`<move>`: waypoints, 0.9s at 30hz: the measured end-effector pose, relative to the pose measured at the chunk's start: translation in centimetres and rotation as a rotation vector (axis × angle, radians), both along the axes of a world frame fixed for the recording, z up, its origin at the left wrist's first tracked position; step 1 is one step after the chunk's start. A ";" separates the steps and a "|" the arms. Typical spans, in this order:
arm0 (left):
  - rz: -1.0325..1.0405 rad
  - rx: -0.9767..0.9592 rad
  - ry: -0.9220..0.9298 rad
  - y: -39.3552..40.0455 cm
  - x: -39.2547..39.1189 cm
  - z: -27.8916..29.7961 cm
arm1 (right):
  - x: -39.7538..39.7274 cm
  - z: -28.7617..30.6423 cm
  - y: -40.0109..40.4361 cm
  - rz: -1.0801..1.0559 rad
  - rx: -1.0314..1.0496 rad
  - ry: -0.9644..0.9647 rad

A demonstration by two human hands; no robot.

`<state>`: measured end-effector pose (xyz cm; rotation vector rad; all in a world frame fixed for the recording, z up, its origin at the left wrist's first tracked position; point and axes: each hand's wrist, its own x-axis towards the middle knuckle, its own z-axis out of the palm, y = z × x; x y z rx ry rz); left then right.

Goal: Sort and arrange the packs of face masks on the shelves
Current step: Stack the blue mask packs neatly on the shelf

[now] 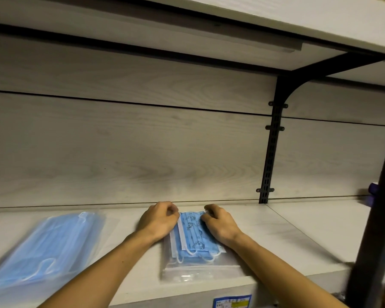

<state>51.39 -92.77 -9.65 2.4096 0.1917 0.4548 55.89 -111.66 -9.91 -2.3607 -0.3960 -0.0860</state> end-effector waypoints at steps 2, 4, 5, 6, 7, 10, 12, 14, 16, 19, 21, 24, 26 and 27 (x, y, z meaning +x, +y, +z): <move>0.017 0.010 -0.015 -0.1 -0.3 0.2 | -0.2 0.2 0.0 0.010 0.036 0.004; 0.047 -0.013 -0.028 -0.3 -0.6 0.4 | -0.4 0.5 -0.1 0.029 0.094 0.020; 0.061 -0.032 -0.027 -0.3 -0.7 0.4 | -0.6 0.5 -0.1 0.032 0.114 0.034; 0.065 -0.065 -0.020 -0.5 -0.8 0.5 | -0.7 0.5 -0.2 0.039 0.127 0.048; 0.063 -0.130 -0.004 -0.7 -0.9 0.6 | -0.8 0.6 -0.3 0.045 0.123 0.060; 0.103 -0.503 0.020 -1.6 -1.7 1.4 | -1.0 0.9 -0.1 0.051 0.118 0.088; 0.170 -0.714 0.008 -2.1 -2.9 2.3 | -1.2 1.0 -0.5 0.036 0.254 0.121; 0.172 -0.750 0.034 -2.2 -4.7 2.4 | -2.2 1.3 -1.7 -0.036 0.461 0.151; 0.121 -0.727 0.122 -1.9 -6.9 2.2 | -4.0 1.3 -3.4 -0.068 0.506 0.167; 0.066 -0.772 0.223 -1.4 -8.7 2.4 | -6.9 1.6 -5.6 -0.010 0.215 0.107; -0.006 -0.871 0.267 -1.7 -9.3 2.7 | -8.1 1.6 -5.8 0.027 0.199 0.099; -0.124 -0.933 0.300 -3.2 -10.1 3.3 | -9.3 1.9 -4.6 0.053 0.313 0.181; -0.125 -0.891 0.320 -4.0 -9.9 3.1 | -9.8 1.5 -3.9 0.067 0.291 0.176; -0.111 -0.860 0.319 -4.5 -9.8 3.1 | -9.8 1.3 -3.7 0.065 0.262 0.153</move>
